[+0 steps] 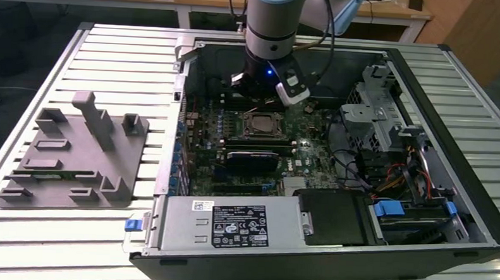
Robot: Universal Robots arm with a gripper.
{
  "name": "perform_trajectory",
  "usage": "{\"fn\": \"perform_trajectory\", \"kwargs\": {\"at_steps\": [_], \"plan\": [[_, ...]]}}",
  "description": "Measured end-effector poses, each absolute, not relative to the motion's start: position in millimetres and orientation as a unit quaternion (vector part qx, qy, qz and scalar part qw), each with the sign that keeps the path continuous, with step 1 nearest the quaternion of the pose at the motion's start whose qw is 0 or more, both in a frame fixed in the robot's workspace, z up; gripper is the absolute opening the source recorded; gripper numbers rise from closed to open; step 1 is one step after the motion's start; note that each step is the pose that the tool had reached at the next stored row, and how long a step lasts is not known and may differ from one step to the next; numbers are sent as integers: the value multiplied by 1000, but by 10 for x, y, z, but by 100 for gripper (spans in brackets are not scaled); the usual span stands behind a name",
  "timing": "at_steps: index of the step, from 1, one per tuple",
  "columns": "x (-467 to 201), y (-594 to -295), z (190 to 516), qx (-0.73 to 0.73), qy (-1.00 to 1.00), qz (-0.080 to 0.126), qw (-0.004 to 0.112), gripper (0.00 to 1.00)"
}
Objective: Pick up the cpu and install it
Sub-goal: 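Install the first cpu locking lever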
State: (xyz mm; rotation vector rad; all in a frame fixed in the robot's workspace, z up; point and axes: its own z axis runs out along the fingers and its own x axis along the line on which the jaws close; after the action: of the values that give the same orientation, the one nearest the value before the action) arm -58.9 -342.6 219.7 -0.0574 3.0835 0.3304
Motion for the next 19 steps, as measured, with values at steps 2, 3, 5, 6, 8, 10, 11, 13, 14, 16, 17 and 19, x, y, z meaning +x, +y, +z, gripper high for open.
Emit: {"fn": "perform_trajectory", "kwargs": {"at_steps": [2, 3, 5, 6, 8, 10, 11, 13, 14, 16, 17, 19], "plan": [[-587, -3425, 2180, -19, 994, 107, 23, 11], [-587, -3426, 2174, -19, 994, 107, 24, 11], [-586, -3426, 2164, -19, 994, 107, 25, 11], [-585, -3425, 2160, -19, 994, 108, 25, 11], [-582, -3426, 2153, -19, 994, 108, 26, 11], [-580, -3426, 2147, -19, 994, 108, 26, 11], [-579, -3426, 2124, -19, 993, 109, 28, 11], [-578, -3426, 2112, -19, 993, 109, 30, 11], [-577, -3426, 2108, -19, 993, 109, 30, 11], [-574, -3426, 2103, -19, 993, 109, 30, 11], [-573, -3426, 2100, -19, 993, 109, 30, 11], [-572, -3426, 2099, -19, 993, 109, 30, 11]]}}
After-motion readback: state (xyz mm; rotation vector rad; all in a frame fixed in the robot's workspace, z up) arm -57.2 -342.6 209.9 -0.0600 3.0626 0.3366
